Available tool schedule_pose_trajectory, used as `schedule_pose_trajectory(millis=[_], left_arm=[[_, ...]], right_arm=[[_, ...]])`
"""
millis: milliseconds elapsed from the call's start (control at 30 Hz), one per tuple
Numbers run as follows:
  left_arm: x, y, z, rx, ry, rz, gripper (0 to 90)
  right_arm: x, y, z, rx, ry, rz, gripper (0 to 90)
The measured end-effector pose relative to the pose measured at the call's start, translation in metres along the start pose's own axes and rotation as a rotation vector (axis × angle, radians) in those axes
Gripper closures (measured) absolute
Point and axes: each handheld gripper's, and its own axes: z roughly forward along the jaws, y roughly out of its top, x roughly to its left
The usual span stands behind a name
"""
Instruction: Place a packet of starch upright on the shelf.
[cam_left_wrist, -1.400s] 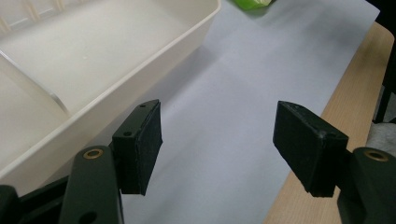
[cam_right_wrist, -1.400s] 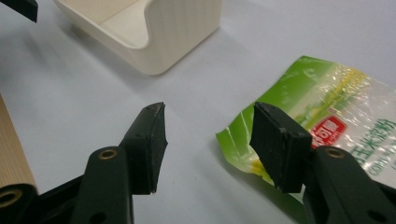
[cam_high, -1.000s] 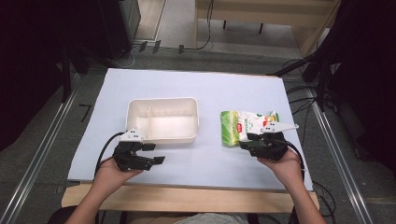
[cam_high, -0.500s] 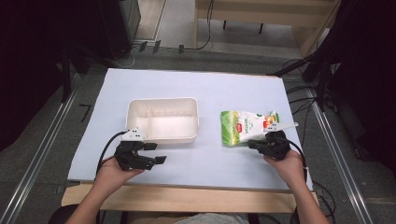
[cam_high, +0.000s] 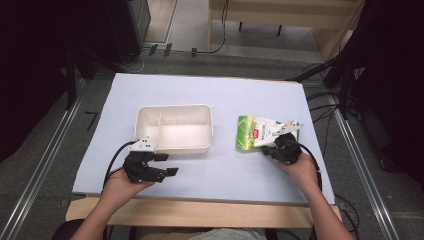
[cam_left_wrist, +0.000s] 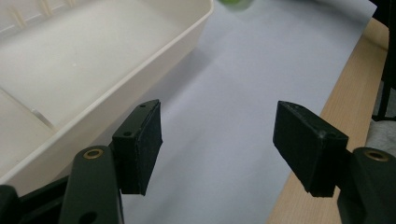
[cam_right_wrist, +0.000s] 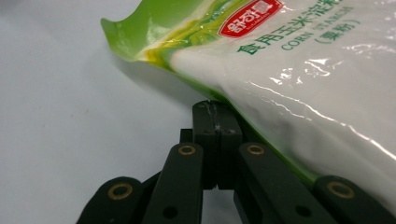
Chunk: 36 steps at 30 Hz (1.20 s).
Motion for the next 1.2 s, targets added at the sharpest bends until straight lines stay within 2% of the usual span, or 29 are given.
schedule_pose_trajectory(millis=[133,200,300,367,500,533,567,600,633,667,700,733,767,800,833,867,900,933,1033,1067,1100,1133,1200], left_arm=[[0.000,0.000,0.001,-0.004,-0.001,-0.004,33.4],[0.000,0.000,0.001,-0.002,-0.002,-0.004,33.4],[0.000,0.000,0.001,-0.004,-0.005,-0.005,33.3],[0.001,-0.001,0.000,-0.008,-0.004,-0.004,33.4],[0.001,-0.001,0.000,-0.009,-0.003,-0.004,33.3],[0.001,-0.001,0.000,-0.009,-0.003,-0.004,33.4],[0.001,-0.001,0.000,-0.009,-0.002,-0.006,33.4],[0.001,-0.002,0.000,-0.007,-0.001,-0.009,33.4],[0.001,-0.002,-0.001,-0.007,-0.002,-0.012,33.4],[0.000,-0.003,-0.001,-0.009,0.001,-0.011,33.3],[0.000,-0.004,-0.002,-0.007,0.004,-0.009,33.3],[0.000,-0.004,-0.002,-0.007,0.004,-0.009,33.4],[0.000,-0.005,-0.003,-0.008,0.007,-0.010,33.4],[0.000,-0.005,-0.004,-0.008,0.010,-0.013,33.4],[0.000,-0.007,-0.005,-0.010,0.016,-0.024,33.4],[0.000,-0.007,-0.005,-0.010,0.016,-0.024,33.3],[0.001,-0.009,-0.007,-0.006,0.024,-0.027,33.4],[0.001,-0.009,-0.007,-0.006,0.024,-0.027,33.3],[0.001,-0.012,-0.010,-0.014,0.029,-0.034,33.4],[0.001,-0.012,-0.010,-0.014,0.029,-0.034,33.3],[0.000,-0.013,-0.010,-0.013,0.032,-0.035,33.3],[0.000,-0.014,-0.011,-0.014,0.035,-0.037,33.4],[0.000,-0.015,-0.011,-0.011,0.039,-0.037,33.4]], right_arm=[[0.001,0.007,0.004,0.002,-0.010,-0.001,90.0],[-0.001,0.015,0.008,0.005,0.000,0.033,90.0],[0.000,0.017,0.009,-0.008,0.016,0.030,90.0],[0.003,0.020,-0.002,-0.056,0.037,0.021,90.0],[-0.001,0.029,-0.025,-0.140,0.017,0.046,90.0],[-0.001,0.029,-0.025,-0.140,0.017,0.046,90.0],[-0.007,0.034,-0.037,-0.175,-0.008,0.057,90.0],[-0.007,0.034,-0.037,-0.175,-0.008,0.057,90.0],[-0.011,0.036,-0.042,-0.186,-0.033,0.051,90.0],[-0.022,0.038,-0.047,-0.195,-0.062,0.071,90.0],[-0.029,0.038,-0.048,-0.194,-0.074,0.080,90.0],[-0.029,0.038,-0.048,-0.194,-0.074,0.080,90.0],[-0.043,0.038,-0.049,-0.190,-0.094,0.111,90.0],[-0.043,0.038,-0.049,-0.190,-0.094,0.111,90.0],[-0.056,0.038,-0.049,-0.191,-0.116,0.135,90.0],[-0.056,0.038,-0.049,-0.191,-0.116,0.135,90.0],[-0.067,0.039,-0.048,-0.189,-0.142,0.146,90.0],[-0.067,0.039,-0.048,-0.189,-0.142,0.146,90.0],[-0.091,0.037,-0.041,-0.159,-0.172,0.194,90.0],[-0.091,0.037,-0.041,-0.159,-0.172,0.194,90.0],[-0.095,0.037,-0.039,-0.156,-0.172,0.204,90.0],[-0.105,0.036,-0.033,-0.144,-0.177,0.222,90.0],[-0.108,0.036,-0.030,-0.139,-0.179,0.231,90.0]])
